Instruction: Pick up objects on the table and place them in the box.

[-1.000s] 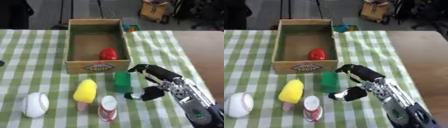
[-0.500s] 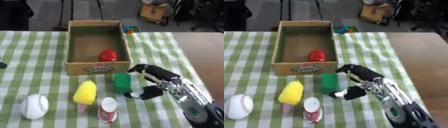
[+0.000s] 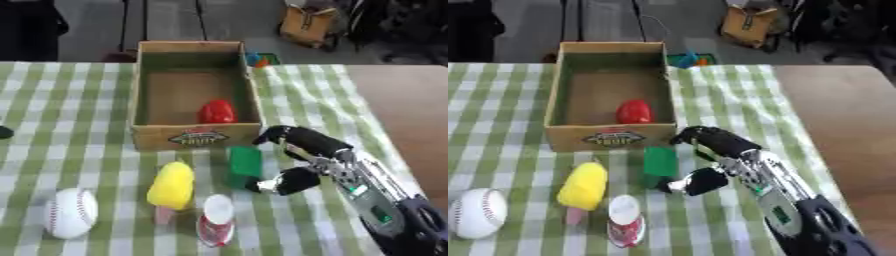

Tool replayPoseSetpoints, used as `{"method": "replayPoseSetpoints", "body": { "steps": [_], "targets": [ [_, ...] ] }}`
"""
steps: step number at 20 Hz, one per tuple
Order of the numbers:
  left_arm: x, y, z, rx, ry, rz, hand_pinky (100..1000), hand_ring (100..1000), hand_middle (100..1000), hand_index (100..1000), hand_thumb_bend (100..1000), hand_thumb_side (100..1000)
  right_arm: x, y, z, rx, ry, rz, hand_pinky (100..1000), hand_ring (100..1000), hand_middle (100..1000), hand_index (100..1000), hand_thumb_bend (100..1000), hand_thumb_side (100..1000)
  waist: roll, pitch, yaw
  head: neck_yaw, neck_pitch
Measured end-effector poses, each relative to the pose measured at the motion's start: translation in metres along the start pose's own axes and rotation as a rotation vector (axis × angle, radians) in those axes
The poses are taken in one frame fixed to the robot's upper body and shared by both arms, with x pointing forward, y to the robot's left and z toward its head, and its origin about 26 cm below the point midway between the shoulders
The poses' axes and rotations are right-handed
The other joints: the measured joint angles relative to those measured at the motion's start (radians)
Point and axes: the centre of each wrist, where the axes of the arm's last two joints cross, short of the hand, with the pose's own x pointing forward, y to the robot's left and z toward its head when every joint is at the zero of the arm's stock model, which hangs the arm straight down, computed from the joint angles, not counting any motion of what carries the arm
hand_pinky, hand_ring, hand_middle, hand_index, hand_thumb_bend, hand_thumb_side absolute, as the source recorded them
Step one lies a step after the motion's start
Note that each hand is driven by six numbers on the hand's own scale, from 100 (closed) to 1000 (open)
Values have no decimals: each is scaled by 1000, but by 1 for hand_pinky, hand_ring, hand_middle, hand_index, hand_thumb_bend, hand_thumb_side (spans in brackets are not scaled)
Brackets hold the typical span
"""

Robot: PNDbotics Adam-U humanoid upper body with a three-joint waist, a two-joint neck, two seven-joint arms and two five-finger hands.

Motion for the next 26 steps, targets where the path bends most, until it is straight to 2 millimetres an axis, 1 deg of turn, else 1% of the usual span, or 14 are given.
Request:
{"method": "replayPoseSetpoints", "body": {
  "steps": [6, 17, 18, 21, 22, 23, 24, 25, 26],
  "targets": [
    [0, 0, 0, -1, 1, 0, 547, 528, 570, 624, 142, 957, 2, 1, -2, 13, -10, 6, 939, 960, 802, 869, 602, 685, 0, 0, 0, 0, 0],
    [0, 0, 0, 0, 1, -1, 548, 529, 570, 624, 141, 957, 2, 2, -3, 23, -12, 7, 940, 955, 781, 847, 594, 675, -1, 0, 2, 0, 0],
    [0, 0, 0, 0, 1, -1, 548, 530, 571, 624, 141, 957, 2, 3, -3, 24, -11, 7, 935, 948, 767, 830, 579, 690, -1, 0, 2, 0, 0],
    [0, 0, 0, 0, 1, -1, 548, 530, 571, 624, 141, 957, 2, 3, -3, 22, -9, 5, 933, 945, 761, 823, 573, 697, -1, 1, 3, 0, 0],
    [0, 0, 0, 0, 1, -1, 548, 531, 571, 624, 140, 957, 2, 3, -3, 22, -8, 3, 928, 934, 738, 796, 556, 705, 0, 1, 3, 0, 0],
    [0, 0, 0, 0, 1, -1, 548, 531, 571, 624, 140, 957, 2, 3, -3, 20, -6, 0, 928, 934, 738, 796, 556, 705, 0, 1, 3, 0, 0],
    [0, 0, 0, -1, 2, -1, 548, 531, 571, 624, 140, 957, 1, 4, -3, 18, -4, -3, 921, 923, 714, 765, 532, 713, 0, 2, 3, 0, 0],
    [0, 0, 0, -1, 2, -1, 548, 531, 571, 624, 140, 957, 1, 4, -3, 14, -3, -5, 921, 923, 714, 765, 532, 713, 0, 2, 3, 0, 0],
    [0, 0, 0, -1, 2, -1, 548, 531, 571, 624, 140, 958, 1, 4, -4, 9, -1, -7, 914, 909, 678, 737, 511, 720, 0, 3, 3, 0, 0]
  ]
}}
